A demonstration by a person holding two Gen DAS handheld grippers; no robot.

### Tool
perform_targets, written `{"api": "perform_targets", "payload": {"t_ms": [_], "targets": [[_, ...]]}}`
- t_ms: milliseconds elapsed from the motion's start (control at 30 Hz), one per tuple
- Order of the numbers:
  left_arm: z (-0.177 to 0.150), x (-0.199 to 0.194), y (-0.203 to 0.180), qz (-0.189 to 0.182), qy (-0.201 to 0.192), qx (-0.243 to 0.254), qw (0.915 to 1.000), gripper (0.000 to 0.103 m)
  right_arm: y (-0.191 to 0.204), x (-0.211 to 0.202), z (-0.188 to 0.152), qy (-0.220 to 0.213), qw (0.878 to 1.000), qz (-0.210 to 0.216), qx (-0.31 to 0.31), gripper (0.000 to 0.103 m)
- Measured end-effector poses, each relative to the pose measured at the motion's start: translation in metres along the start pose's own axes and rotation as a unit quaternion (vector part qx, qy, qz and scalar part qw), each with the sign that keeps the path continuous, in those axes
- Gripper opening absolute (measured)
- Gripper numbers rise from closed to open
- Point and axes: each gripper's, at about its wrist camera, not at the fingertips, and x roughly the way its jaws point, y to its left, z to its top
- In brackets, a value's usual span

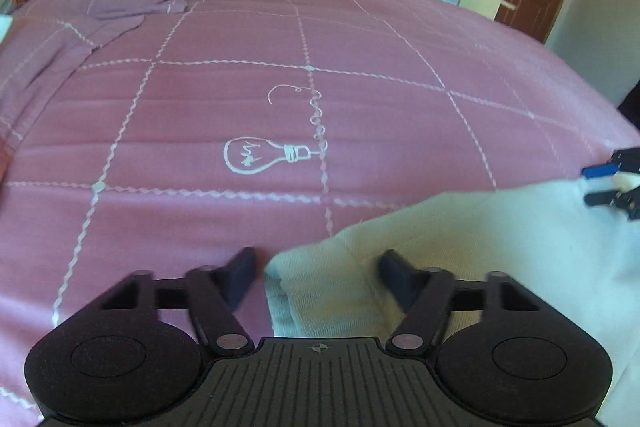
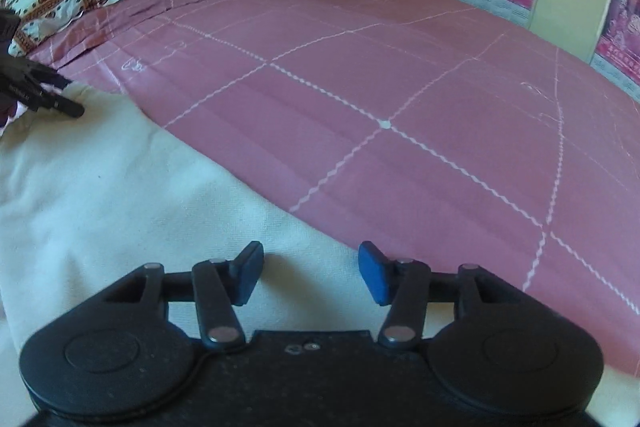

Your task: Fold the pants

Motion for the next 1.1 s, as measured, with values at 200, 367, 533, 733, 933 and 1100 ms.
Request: {"api": "perform_targets", "payload": {"t_ms": [200,367,533,733,933,1100], "targets": [[0.003,0.003,-0.007,-0.013,0.012,0.031,0.9994,0.028,-0.015,0.014,0.013,0.05,0.998,0.044,-0.003,0.047],[-0.004,-0.039,-0.025,0.007,-0.04,0.069,0.9968,0.02,0.012,-0.018,0.012,0.034,0.999,0.009,-0.028,0.006],[-0.024,-0.132,-0.046,-0.006,-0.139,0.124,0.9826,0.02,0.057,-0.125,-0.004,-0.058,0.995,-0.038,-0.066,0.006],[-0.105,-0.213,-0.088,0.018,-0.163,0.217,0.9623,0.021,0.146,-0.22,-0.077,-0.092,0.985,-0.074,-0.13,0.007],[-0.188,-0.215,-0.109,0.058,-0.099,0.177,0.9776,0.03,0.195,-0.194,-0.158,-0.029,0.997,-0.074,-0.023,0.016],[-0.213,-0.253,-0.108,0.124,-0.112,0.091,0.9818,0.073,0.181,-0.225,-0.179,-0.064,0.981,-0.078,0.163,0.052]]}}
